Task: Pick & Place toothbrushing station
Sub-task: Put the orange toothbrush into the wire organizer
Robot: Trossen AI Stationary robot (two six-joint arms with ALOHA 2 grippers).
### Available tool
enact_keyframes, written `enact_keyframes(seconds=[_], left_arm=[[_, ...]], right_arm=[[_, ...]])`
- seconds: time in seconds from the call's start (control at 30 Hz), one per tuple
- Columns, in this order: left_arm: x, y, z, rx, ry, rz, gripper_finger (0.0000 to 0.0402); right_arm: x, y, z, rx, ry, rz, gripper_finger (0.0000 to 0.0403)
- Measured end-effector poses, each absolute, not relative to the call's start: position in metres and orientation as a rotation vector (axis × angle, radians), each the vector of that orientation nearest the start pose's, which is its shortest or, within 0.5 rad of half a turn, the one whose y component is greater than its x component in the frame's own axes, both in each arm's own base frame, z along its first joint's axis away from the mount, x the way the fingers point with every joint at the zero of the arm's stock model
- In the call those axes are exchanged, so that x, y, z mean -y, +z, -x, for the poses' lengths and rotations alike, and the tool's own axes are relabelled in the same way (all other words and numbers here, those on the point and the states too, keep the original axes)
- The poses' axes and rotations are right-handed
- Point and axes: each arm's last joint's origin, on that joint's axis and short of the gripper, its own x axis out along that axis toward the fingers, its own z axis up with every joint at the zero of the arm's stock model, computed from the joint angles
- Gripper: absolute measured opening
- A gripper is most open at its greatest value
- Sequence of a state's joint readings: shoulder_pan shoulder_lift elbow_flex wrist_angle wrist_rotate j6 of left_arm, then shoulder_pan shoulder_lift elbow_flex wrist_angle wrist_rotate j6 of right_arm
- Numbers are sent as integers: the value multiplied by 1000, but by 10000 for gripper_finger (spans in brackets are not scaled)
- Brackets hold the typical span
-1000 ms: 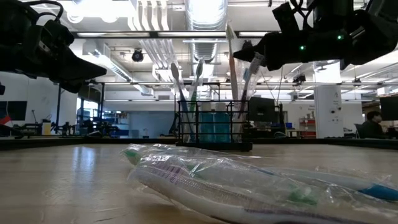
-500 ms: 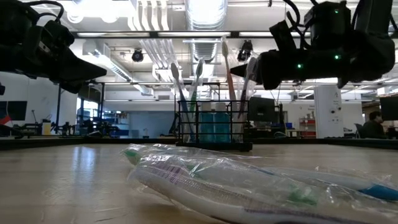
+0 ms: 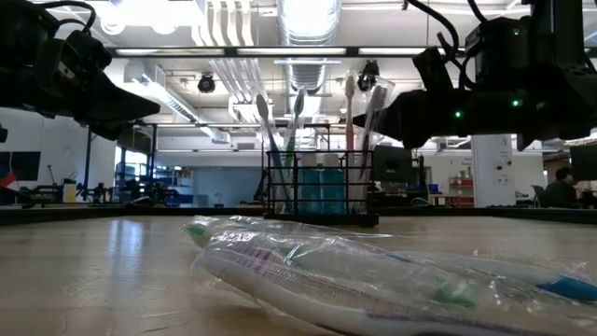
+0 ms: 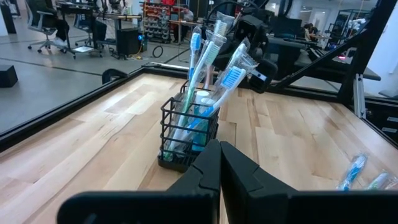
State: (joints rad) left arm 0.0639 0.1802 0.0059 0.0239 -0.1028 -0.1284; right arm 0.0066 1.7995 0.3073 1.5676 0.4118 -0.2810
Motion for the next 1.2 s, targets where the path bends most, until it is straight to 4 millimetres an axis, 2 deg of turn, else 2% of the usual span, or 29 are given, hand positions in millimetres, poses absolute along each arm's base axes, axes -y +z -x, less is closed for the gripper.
enact_keyframes(seconds=[0.6, 0.93, 1.03, 1.2], left_arm=[[-10, 153, -107, -135, 175, 125, 3], [-10, 153, -107, -135, 175, 124, 3], [-10, 153, -107, -135, 175, 124, 3], [-10, 153, -107, -135, 174, 125, 3]], right_arm=[[8, 112, -244, -116, -393, 250, 8], [8, 121, -247, -81, -397, 227, 11], [8, 123, -246, -100, -396, 205, 29], [8, 129, -244, -156, -396, 158, 84]])
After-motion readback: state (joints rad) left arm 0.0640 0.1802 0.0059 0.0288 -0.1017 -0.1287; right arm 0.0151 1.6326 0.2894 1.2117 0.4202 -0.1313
